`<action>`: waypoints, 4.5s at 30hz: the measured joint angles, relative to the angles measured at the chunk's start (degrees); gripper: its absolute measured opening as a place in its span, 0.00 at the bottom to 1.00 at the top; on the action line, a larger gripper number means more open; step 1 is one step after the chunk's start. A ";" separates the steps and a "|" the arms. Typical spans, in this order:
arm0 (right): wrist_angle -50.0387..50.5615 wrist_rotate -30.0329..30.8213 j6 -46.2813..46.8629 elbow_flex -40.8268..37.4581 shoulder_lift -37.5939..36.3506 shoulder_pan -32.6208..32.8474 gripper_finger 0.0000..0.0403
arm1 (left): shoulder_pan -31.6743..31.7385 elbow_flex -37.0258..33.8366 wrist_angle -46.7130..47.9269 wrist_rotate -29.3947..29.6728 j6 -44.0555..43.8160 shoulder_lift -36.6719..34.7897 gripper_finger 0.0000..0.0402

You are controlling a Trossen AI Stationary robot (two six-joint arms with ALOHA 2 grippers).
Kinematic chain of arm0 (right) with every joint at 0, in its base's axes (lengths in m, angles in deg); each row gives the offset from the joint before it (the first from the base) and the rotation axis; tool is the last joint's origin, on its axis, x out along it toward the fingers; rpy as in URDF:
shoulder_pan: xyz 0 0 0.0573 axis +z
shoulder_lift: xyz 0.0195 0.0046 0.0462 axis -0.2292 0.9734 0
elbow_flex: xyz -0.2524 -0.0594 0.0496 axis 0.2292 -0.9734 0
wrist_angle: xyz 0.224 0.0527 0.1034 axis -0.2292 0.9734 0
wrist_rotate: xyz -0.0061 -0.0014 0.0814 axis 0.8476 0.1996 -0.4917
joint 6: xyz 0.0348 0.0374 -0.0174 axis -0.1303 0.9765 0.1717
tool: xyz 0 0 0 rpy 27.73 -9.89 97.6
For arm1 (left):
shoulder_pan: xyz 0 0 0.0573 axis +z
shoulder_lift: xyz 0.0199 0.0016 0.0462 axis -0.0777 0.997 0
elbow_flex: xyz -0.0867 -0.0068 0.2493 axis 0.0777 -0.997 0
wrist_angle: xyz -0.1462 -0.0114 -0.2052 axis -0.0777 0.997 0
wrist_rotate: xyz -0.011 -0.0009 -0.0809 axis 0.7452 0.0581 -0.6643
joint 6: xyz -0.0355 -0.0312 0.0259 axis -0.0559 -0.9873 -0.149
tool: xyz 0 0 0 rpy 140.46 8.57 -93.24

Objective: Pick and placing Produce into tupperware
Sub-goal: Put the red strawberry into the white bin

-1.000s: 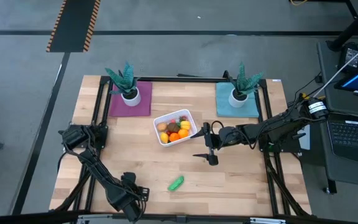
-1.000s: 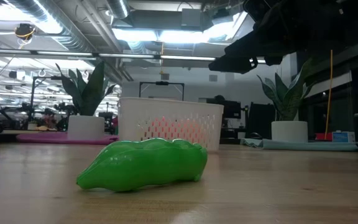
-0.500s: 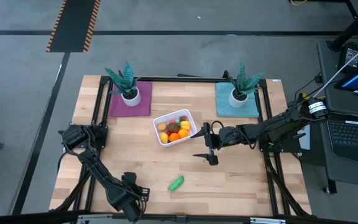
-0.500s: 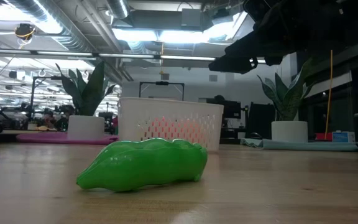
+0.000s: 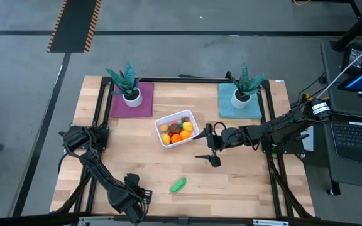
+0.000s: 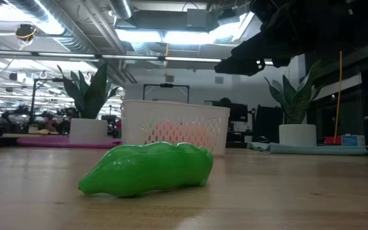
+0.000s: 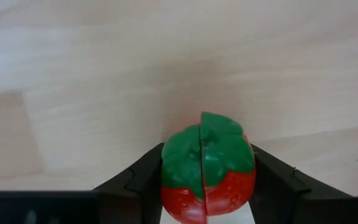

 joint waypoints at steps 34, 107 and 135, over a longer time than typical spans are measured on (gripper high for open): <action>-19.05 -1.16 0.68 -22.13 -18.21 1.02 0.97 | -3.37 0.13 7.09 49.95 23.03 -6.41 0.41; -26.54 -4.58 -2.95 -25.93 -22.16 -0.14 0.97 | 25.12 -8.11 -32.89 59.18 84.04 -6.52 0.41; -22.91 -3.55 -1.63 -25.91 -22.14 -0.05 0.97 | 40.00 -8.13 -73.27 27.03 128.00 -7.13 0.41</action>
